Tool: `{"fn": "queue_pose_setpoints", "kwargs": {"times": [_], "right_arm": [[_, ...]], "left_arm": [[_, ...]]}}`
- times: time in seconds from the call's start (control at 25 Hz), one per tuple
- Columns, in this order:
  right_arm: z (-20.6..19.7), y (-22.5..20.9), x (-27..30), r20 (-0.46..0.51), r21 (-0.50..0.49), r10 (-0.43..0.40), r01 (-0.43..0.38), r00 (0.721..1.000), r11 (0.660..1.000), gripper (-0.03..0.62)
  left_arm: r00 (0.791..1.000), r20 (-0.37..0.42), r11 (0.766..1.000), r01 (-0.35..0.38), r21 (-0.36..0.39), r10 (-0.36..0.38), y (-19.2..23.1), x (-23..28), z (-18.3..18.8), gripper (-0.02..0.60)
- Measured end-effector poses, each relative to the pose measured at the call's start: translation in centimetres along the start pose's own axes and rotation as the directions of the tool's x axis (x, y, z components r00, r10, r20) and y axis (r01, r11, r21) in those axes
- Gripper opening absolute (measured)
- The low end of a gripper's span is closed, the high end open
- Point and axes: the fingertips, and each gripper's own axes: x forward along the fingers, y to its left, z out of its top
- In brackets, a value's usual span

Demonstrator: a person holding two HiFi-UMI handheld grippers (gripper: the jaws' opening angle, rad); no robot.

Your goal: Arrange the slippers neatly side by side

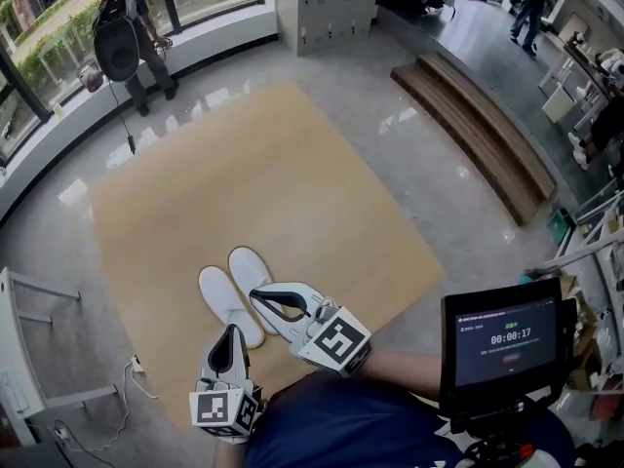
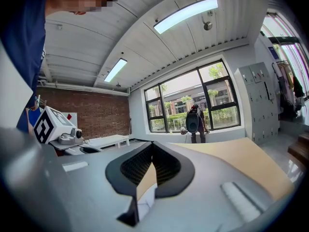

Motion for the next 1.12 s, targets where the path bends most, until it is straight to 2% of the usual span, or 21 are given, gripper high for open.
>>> {"fn": "queue_pose_setpoints", "kwargs": {"times": [0.4,0.56,0.64,0.76,0.92,1.12], "right_arm": [[-0.2,0.8,0.3,-0.019,-0.002,0.017,-0.017,1.0,1.0,0.011],[1.2,-1.2,-2.7,0.047,0.024,-0.001,0.0,0.999,1.0,0.011],[1.7,-2.6,-4.4,0.047,0.044,-0.024,0.022,0.999,0.999,0.011],[0.8,-2.2,-3.3,-0.007,0.039,-0.023,0.023,1.0,0.999,0.011],[-1.3,-1.6,-1.7,-0.044,0.001,-0.017,0.017,0.999,1.0,0.011],[0.5,-2.7,-0.6,-0.036,-0.024,-0.019,0.019,0.999,1.0,0.011]], "left_arm": [[1.0,0.0,1.0,-0.01,0.002,0.01,0.4,-0.5,-0.4,0.005],[1.0,-0.007,1.0,0.013,-0.002,-0.013,-3.3,0.9,-0.2,0.005],[0.999,-0.013,0.999,0.029,-0.013,-0.03,-5.3,1.9,0.1,0.005],[1.0,-0.007,1.0,0.031,-0.004,-0.031,-3.9,1.8,-0.4,0.005],[1.0,-0.008,1.0,-0.014,0.007,0.015,-1.5,0.7,-1.4,0.005],[0.999,0.043,1.0,0.0,0.011,0.0,-1.1,2.5,-0.4,0.005]]}}
